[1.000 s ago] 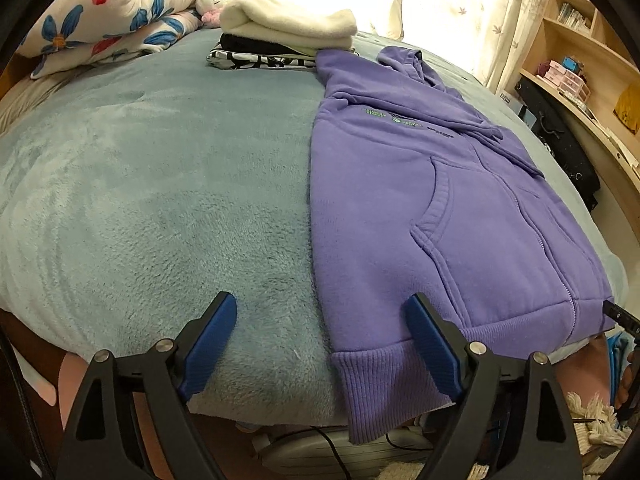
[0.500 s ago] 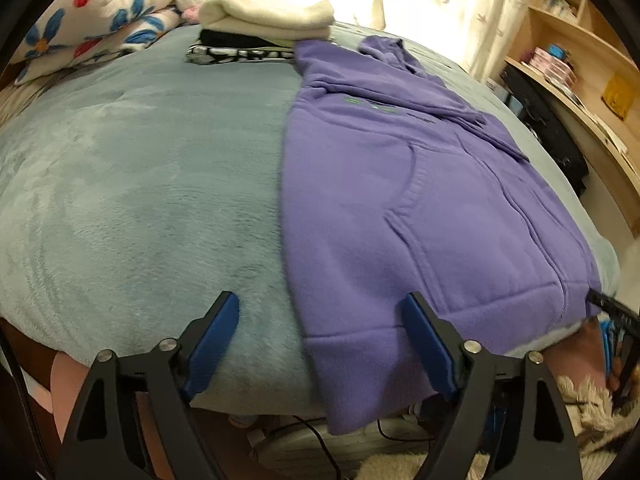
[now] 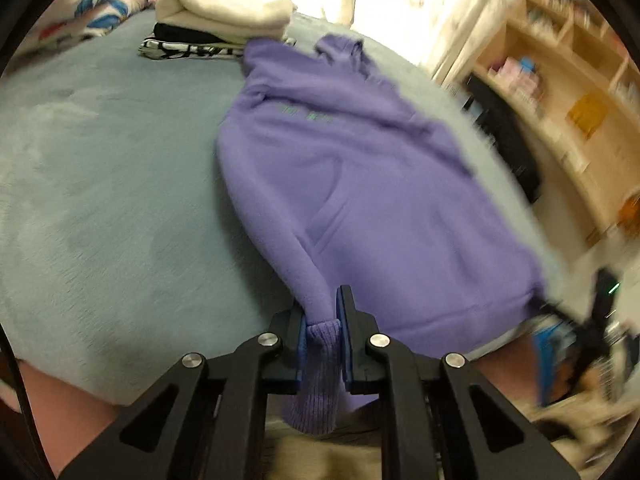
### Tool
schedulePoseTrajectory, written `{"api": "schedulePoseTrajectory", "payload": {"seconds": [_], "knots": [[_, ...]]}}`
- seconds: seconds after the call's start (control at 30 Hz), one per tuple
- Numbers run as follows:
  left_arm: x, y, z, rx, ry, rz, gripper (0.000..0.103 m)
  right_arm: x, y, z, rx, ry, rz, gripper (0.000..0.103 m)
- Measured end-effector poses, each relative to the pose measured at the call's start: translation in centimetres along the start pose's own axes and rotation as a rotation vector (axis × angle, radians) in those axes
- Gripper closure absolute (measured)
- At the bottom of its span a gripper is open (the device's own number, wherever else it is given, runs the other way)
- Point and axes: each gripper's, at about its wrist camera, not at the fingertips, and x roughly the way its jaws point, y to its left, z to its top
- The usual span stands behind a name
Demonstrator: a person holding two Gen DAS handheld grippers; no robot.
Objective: Fold large clothes
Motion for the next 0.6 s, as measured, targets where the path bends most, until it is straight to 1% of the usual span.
{"api": "schedulePoseTrajectory", "payload": {"seconds": [0.03, 0.13, 0.23, 0.27, 0.33, 0.4, 0.43, 0.47, 0.5, 0.53, 0.57, 0.6], "knots": [[-0.4, -0.2, 0.6, -0.015, -0.018, -0.015, 0.093, -0.4, 0.0, 0.7, 0.015, -0.023, 0.025, 0.09], [-1.1, -0.8, 3.6, -0.07, -0.08, -0.072, 0.093, -1.4, 0.4, 3.4, 0.048, -0.086, 0.094, 0.09], [-1.6, -1.3, 7.4, -0.116, -0.153, -0.117, 0.093, -1.8, 0.9, 7.4, 0.062, -0.147, 0.161, 0.09], [-1.6, -1.4, 8.6, -0.123, -0.17, -0.122, 0.093, -1.7, 0.9, 8.6, 0.069, -0.16, 0.175, 0.09], [-1.5, -1.2, 12.1, -0.153, -0.224, -0.128, 0.093, -1.2, 0.5, 11.9, 0.109, -0.183, 0.198, 0.09], [-0.9, -0.4, 15.4, -0.194, -0.271, -0.118, 0.093, 0.0, -0.4, 15.3, 0.183, -0.199, 0.211, 0.09], [-0.3, 0.1, 16.9, -0.218, -0.282, -0.104, 0.092, 1.0, -1.3, 17.1, 0.235, -0.195, 0.219, 0.089], [0.3, 0.5, 18.1, -0.234, -0.286, -0.094, 0.09, 2.1, -2.1, 18.5, 0.278, -0.185, 0.229, 0.084], [1.8, 1.3, 20.0, -0.243, -0.281, -0.071, 0.087, 3.4, -2.9, 19.9, 0.316, -0.175, 0.236, 0.078], [2.7, 1.8, 20.9, -0.249, -0.268, -0.051, 0.085, 5.0, -3.9, 21.4, 0.362, -0.16, 0.205, 0.058], [4.6, 2.5, 22.2, -0.263, -0.231, -0.003, 0.082, 6.2, -4.4, 22.2, 0.376, -0.148, 0.169, 0.034], [6.1, 3.2, 22.9, -0.277, -0.194, 0.038, 0.08, 7.3, -4.8, 22.9, 0.377, -0.139, 0.139, 0.027]]}}
